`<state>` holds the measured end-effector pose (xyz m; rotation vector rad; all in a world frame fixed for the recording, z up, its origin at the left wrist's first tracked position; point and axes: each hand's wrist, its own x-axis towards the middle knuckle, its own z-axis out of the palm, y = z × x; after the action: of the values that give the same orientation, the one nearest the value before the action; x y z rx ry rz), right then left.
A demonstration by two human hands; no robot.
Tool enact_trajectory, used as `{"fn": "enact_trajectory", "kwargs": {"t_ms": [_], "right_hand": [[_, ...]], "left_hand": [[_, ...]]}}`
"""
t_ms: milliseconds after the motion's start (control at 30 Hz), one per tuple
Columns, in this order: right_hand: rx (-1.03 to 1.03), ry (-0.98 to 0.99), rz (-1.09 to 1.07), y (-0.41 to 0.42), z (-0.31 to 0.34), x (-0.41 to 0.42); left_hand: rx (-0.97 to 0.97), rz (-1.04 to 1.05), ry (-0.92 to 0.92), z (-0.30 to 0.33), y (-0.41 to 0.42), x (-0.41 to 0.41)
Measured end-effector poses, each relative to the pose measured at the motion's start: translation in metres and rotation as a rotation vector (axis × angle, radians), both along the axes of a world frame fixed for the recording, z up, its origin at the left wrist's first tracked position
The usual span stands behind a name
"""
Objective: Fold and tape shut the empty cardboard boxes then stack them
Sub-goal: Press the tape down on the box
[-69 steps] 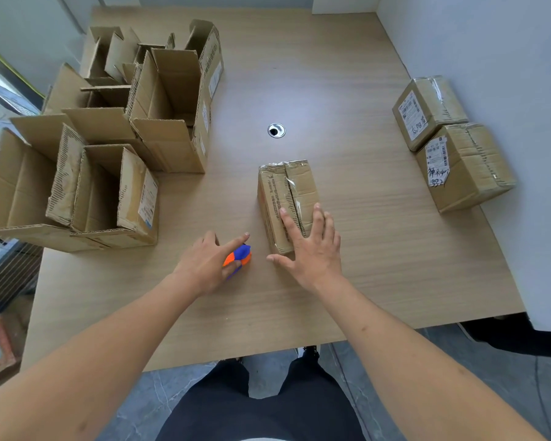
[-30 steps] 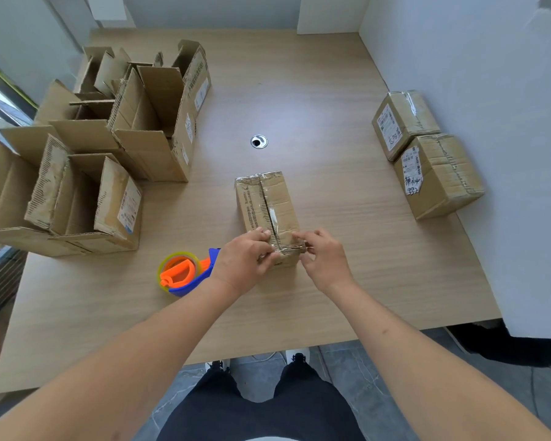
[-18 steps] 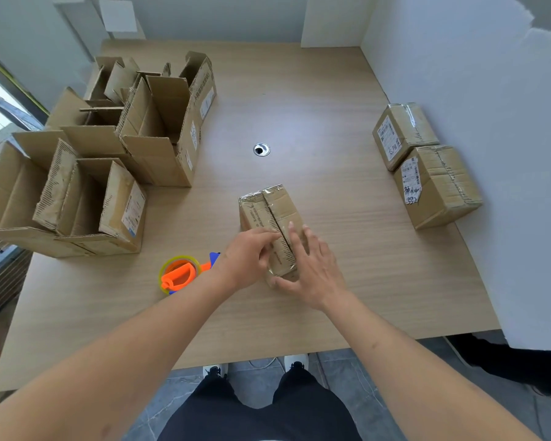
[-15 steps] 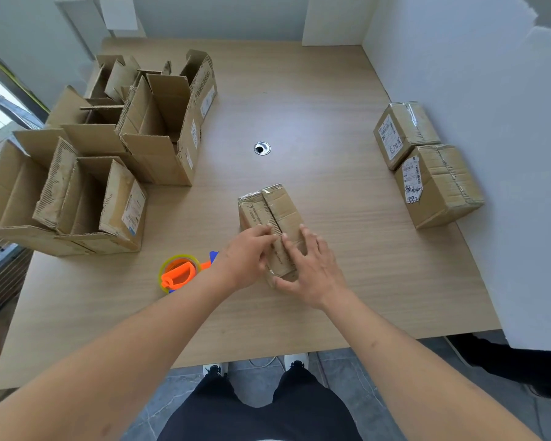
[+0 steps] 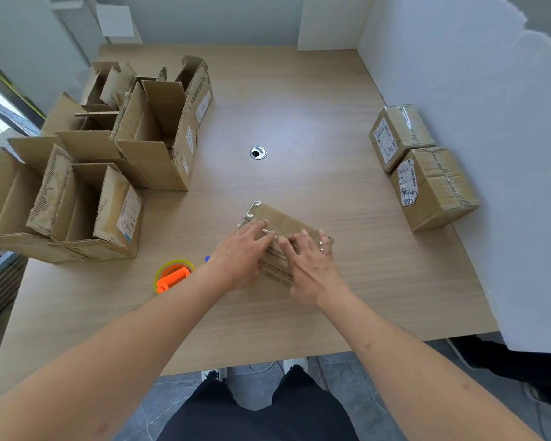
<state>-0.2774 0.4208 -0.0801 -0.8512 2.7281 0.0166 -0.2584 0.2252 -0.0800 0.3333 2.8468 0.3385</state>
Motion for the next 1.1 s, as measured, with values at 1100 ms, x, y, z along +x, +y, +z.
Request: {"fn": "enact_trajectory", "kwargs": {"t_ms": [1100], "right_hand": [[-0.327, -0.396, -0.078, 0.0, -0.002, -0.044]], "left_hand": [[-0.089, 0.055, 0.009, -0.002, -0.023, 0.012]]}}
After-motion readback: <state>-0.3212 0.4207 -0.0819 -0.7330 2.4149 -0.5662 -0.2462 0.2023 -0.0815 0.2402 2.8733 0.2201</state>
